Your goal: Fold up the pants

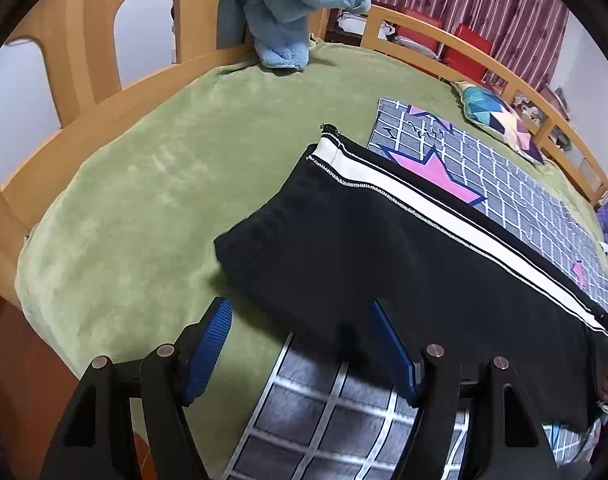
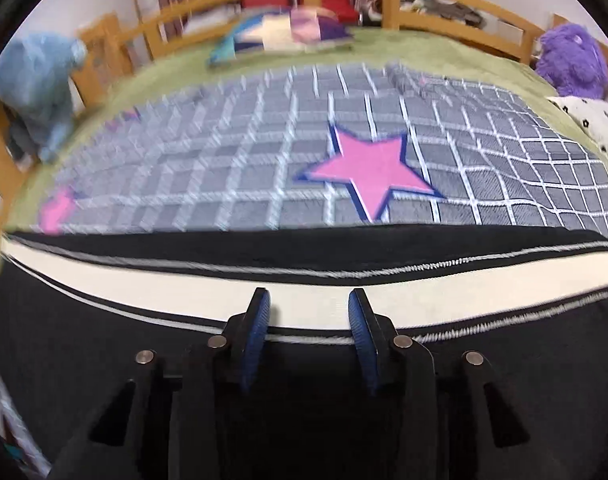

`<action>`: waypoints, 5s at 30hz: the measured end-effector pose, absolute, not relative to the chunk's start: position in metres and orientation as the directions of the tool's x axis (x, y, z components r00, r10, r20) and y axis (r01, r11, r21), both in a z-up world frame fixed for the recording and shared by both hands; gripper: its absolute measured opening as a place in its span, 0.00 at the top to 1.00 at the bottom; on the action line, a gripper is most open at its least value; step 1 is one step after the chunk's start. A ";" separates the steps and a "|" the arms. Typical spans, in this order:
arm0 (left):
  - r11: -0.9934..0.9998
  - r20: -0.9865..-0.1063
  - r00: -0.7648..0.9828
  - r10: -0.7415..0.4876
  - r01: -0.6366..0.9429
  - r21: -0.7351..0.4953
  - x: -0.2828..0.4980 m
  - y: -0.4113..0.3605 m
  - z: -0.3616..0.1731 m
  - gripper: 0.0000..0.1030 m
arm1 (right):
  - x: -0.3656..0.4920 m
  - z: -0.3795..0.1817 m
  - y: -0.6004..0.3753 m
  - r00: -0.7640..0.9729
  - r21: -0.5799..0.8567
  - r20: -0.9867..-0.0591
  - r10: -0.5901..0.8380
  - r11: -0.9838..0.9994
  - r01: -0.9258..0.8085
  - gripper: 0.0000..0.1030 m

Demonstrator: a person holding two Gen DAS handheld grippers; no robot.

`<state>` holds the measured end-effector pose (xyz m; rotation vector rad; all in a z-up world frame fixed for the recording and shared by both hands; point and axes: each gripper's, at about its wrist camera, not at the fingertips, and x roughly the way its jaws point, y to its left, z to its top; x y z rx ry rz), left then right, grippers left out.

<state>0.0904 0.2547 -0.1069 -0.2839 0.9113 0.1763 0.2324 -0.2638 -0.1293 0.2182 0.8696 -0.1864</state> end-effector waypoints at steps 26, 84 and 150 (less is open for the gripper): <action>0.726 -0.722 0.681 -0.122 -0.434 -0.533 0.140 0.319 -0.162 0.73 | 0.119 -0.083 -0.201 0.683 0.243 -0.728 -0.063 0.908 0.342 0.54; 0.888 -0.673 0.594 -0.441 0.180 -0.422 0.098 0.032 -0.071 0.17 | 0.120 -0.106 -0.186 0.647 0.298 -0.755 0.110 0.936 0.188 0.48; 0.858 -0.720 0.551 -0.421 -0.015 -0.514 0.123 0.063 -0.108 0.17 | 0.110 -0.169 -0.228 0.489 0.335 -0.850 0.197 0.918 0.212 0.54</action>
